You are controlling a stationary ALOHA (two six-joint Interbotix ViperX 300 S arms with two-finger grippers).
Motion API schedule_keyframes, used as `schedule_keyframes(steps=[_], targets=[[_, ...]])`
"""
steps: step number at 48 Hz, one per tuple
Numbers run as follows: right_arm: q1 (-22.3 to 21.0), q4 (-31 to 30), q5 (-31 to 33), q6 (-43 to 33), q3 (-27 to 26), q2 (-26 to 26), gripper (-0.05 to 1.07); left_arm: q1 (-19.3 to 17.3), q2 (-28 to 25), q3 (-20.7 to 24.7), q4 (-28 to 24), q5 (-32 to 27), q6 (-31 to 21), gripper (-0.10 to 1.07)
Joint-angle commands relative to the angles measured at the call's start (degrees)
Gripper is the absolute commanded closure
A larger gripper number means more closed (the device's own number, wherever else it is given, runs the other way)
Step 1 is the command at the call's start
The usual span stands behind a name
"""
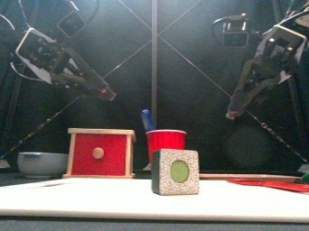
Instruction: Place cut sushi roll into bowl
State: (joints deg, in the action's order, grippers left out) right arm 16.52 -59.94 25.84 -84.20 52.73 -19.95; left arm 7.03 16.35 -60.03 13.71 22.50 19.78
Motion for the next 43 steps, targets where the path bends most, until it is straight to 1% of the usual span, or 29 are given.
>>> schedule_keyframes(steps=[1,7,12,21,25,33,43], targets=[[0.1,0.2,-0.3,0.1,-1.1,-0.5,0.23,-0.3,-1.4,3.8,-0.3,-1.7,0.0,0.11],[0.2,0.5,-0.4,0.1,-1.1,-0.5,0.23,-1.3,-4.3,7.2,-0.5,-3.4,-0.1,0.11],[0.3,1.1,-0.3,0.1,-0.7,-0.4,0.23,-3.0,-8.1,11.3,-0.4,-5.7,-0.1,0.11],[1.1,3.1,-0.1,0.1,-0.1,-0.4,0.23,-4.9,-16.3,19.8,-0.6,-13.8,-0.1,0.11],[1.3,3.9,0.0,0.1,0.3,-0.5,0.23,-5.7,-19.2,22.4,-1.1,-16.5,-0.1,0.11],[1.8,5.1,0.0,0.1,0.8,-0.6,0.23,-6.7,-23.5,25.5,-2.1,-18.2,-0.1,0.11],[2.0,5.4,0.0,0.0,1.2,-0.6,0.23,-6.9,-25.6,26.3,-2.9,-18.5,-0.2,0.11]])
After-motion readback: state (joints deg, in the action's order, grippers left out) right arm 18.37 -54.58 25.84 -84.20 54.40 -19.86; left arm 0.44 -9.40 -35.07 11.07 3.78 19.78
